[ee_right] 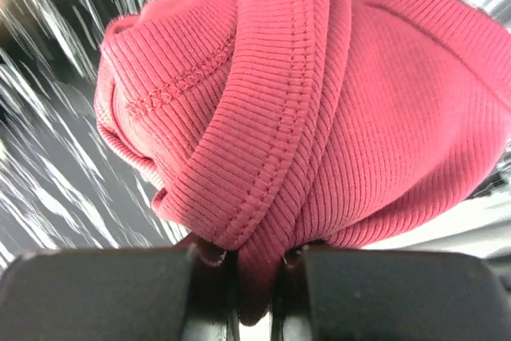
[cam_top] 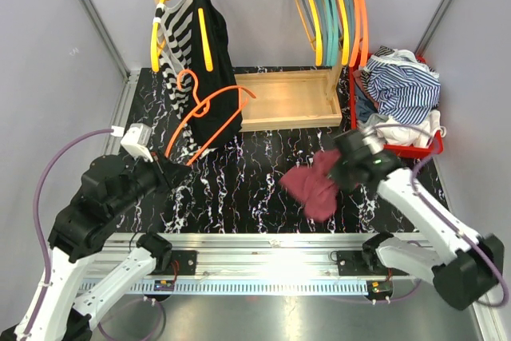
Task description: Remove the tank top from the hanger
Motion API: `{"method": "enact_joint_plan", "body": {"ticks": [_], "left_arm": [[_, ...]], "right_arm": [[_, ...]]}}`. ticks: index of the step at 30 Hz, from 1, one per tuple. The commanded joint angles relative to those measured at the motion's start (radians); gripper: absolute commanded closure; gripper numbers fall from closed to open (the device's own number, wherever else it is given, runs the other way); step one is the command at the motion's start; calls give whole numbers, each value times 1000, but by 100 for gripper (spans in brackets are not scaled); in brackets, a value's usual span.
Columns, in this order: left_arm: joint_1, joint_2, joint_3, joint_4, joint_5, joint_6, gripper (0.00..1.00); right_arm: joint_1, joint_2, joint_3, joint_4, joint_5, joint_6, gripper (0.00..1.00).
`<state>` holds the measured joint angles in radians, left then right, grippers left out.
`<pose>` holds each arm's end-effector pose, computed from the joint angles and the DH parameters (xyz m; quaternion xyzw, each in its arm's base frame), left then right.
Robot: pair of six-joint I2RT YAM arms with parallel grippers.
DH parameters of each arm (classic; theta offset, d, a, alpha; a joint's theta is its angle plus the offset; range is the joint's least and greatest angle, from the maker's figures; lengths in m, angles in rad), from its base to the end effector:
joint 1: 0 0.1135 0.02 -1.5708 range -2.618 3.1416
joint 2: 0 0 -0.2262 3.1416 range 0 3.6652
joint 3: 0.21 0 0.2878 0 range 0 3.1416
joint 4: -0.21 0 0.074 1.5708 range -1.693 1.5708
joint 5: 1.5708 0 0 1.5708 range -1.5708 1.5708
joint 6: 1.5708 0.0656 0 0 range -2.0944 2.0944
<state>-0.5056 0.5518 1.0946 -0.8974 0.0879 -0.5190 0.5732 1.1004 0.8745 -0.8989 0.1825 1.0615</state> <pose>0.1443 -0.0864 0.3805 0.0196 0.8201 -0.3112 0.4798 0.2291 0.1337 0.1856 0.2543 0.9375 0.0998 0.2155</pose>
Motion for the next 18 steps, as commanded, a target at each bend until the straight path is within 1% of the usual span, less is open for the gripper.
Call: {"method": "enact_joint_plan", "body": {"ticks": [1,2,3,4,5,6,7,8,9,10,11,12,13,15,16,17,18], "left_arm": [[-2,10,-21,64,58,28,100],[-1,14,-27,75,67,31,100],[-1,17,-30,80,82,33,100],[-1,19,-33,81,87,33,100],[-1,22,-33,84,93,34,100],[-1,28,-33,86,96,36,100],[-2,30,-33,86,98,39,100],[-1,34,-35,92,104,40,100],[-1,39,-35,94,119,43,100],[-2,40,-35,94,130,43,100],[-1,43,-36,97,141,43,100],[-2,43,-39,98,163,45,100],[-1,45,-45,100,174,45,100],[-1,39,-55,101,193,42,100],[-1,36,-67,104,197,39,100],[-2,28,-73,112,205,28,100],[-2,23,-87,118,222,24,100]], "right_arm": [[-204,-45,156,-92,138,-211,100],[-320,-31,194,-89,137,-253,100],[-370,4,237,-72,127,-320,100],[-427,27,336,-57,118,-349,100],[-470,51,393,-43,109,-376,100],[-548,81,455,-28,95,-418,100],[-567,152,586,3,95,-434,100],[-616,194,657,11,92,-452,100],[-668,287,731,21,83,-460,100],[-686,335,870,25,86,-463,100],[-708,383,936,23,90,-463,100],[-740,432,998,29,63,-463,100],[-751,529,1111,29,52,-462,100],[-757,623,1201,38,78,-468,100],[-762,713,1263,41,81,-474,100],[-766,764,1294,46,78,-488,100],[-771,877,1328,22,45,-495,100]]}}
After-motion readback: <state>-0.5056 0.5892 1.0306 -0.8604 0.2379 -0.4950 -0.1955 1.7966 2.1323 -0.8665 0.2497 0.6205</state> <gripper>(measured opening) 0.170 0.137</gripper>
